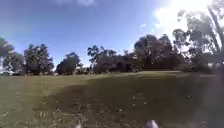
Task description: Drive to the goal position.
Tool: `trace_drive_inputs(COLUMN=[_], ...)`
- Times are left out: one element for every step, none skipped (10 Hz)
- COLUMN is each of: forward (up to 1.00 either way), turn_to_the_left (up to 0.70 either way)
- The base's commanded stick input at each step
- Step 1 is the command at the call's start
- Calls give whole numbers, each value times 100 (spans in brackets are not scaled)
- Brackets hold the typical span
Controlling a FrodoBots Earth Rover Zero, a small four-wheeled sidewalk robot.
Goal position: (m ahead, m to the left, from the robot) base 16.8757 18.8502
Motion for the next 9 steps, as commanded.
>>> trace_drive_inputs(forward=[70, 70, 70, 70, 70, 70, 70, 70, 70], turn_to_the_left=[0, 0, 0, 0, 0, 0, 0, 0, 0])
